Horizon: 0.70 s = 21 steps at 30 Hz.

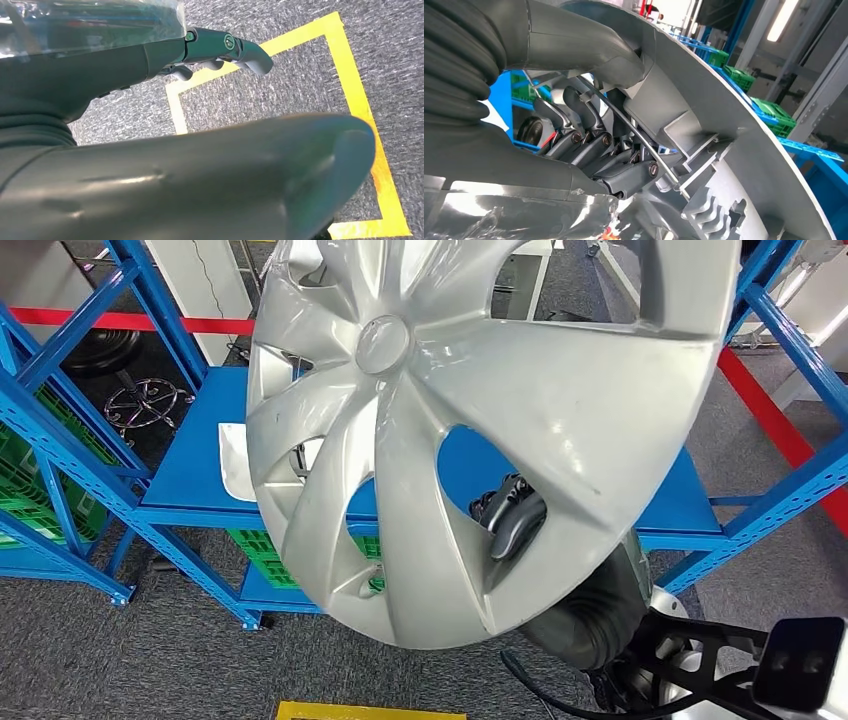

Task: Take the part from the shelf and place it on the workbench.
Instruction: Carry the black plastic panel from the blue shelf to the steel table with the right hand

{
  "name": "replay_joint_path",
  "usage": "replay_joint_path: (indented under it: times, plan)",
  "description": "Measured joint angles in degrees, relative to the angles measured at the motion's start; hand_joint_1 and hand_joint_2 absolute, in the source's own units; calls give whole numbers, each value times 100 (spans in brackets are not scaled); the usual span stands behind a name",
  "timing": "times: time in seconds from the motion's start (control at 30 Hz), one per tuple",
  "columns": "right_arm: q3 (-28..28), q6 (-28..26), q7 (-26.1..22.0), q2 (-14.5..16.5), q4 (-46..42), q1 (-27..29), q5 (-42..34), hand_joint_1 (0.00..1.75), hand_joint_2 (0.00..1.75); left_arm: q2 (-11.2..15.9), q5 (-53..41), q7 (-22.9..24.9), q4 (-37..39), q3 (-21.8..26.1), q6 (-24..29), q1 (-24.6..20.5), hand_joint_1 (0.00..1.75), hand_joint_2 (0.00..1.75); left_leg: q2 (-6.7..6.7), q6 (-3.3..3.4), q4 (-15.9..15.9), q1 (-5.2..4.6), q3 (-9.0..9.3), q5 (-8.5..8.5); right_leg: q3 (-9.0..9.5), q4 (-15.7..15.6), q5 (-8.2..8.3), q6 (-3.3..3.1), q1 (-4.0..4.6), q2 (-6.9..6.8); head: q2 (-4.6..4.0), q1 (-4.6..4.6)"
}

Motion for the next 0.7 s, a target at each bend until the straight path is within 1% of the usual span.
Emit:
replay_joint_path:
  times: [0.2, 0.5, 0.7]
  plan:
    - [50, 1, 13, 21, -17, 12, 161, 175, 175, -2, -19, -64, 0, -2, 96, 12, 0, 175, 0, 0, 0, 0, 0, 0, 0, 0, 0, 0, 0, 0, 0, 1]
    - [86, -28, 66, 26, -17, 67, 341, 175, 175, -1, 32, -88, 0, -1, 82, 22, 0, 175, 0, 0, 0, 0, 0, 0, 0, 0, 0, 0, 0, 0, 0, 2]
    - [87, -179, 166, 26, -17, 125, 559, 175, 175, 2, 370, -333, 0, 27, 64, 41, 0, 175, 0, 0, 0, 0, 0, 0, 0, 0, 0, 0, 0, 0, 0, 1]
